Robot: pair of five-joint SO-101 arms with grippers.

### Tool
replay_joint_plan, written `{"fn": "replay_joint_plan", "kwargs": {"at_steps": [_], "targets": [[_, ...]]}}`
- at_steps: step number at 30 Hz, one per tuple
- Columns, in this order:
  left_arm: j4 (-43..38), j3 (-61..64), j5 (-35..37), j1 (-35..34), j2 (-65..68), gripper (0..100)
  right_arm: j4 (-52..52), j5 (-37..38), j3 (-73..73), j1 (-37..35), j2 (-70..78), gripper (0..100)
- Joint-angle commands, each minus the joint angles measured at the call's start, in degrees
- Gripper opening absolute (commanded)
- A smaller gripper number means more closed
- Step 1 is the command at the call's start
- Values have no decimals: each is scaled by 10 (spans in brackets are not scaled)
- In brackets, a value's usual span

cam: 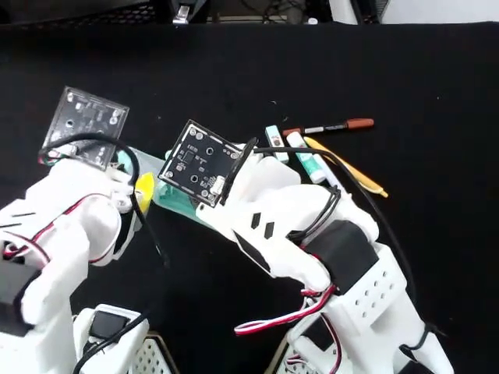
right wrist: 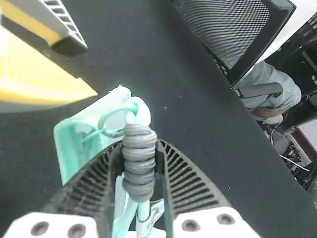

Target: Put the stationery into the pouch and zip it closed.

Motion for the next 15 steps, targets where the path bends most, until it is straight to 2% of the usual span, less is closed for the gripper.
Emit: {"fn": "replay_joint_plan", "kwargs": {"at_steps": [1,9,15], "targets": [[2,7,-5,7,-1,152,-11,-3,-1,-3,-13,13],[1,4,-2,92,-7,152,-11,-3,-1,-3,-9,13],[1,4,-4,78,-5,152,-11,-3,-1,-4,-12,13]]}}
